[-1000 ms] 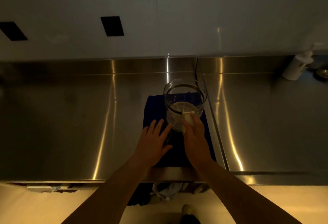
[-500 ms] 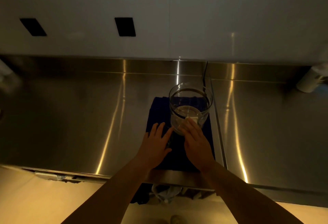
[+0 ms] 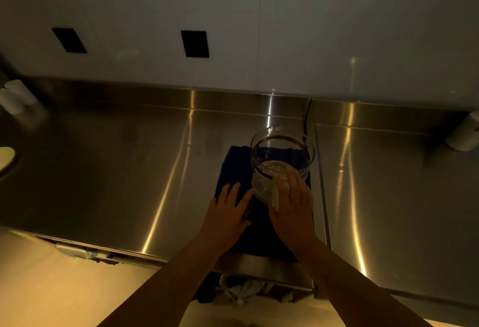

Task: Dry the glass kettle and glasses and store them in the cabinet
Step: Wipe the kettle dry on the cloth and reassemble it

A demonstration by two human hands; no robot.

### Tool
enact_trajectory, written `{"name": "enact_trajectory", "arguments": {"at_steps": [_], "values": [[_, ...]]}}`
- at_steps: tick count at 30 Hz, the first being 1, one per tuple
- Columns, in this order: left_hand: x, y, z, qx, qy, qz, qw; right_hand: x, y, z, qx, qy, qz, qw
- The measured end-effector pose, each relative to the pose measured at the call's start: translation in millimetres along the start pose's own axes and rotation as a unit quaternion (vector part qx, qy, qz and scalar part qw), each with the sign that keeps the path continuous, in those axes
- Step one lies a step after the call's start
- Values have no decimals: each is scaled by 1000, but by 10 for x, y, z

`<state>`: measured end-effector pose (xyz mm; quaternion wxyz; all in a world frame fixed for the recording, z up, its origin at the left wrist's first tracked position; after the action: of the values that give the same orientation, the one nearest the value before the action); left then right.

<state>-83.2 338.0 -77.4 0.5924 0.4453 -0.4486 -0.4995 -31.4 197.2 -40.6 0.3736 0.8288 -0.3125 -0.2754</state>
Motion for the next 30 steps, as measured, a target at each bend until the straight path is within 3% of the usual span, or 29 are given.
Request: {"name": "enact_trajectory", "arguments": {"at_steps": [10,20,30], "values": [[-13,-6,5,5,-4,-4,1000,-3,-92,-214,-23,9,-2,1000],[-14,-5,4,9,-6,4,1000,-21,-97,-232,53,-15,-28,998],[-55,66,-17,3,3,22,1000,7,-84,-340,62,-24,-52,996]]}}
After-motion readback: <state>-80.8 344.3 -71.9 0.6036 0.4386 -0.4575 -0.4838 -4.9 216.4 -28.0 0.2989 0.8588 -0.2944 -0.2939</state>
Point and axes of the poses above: each hand's wrist, its own z-axis away from the middle knuckle, its own y-axis out of the back of the hand, x = y × z, the point moved 6 cm from there along -z, towards the middle knuckle, and after that the axes turned 4 degrees about -x, right-handed, at the moved point
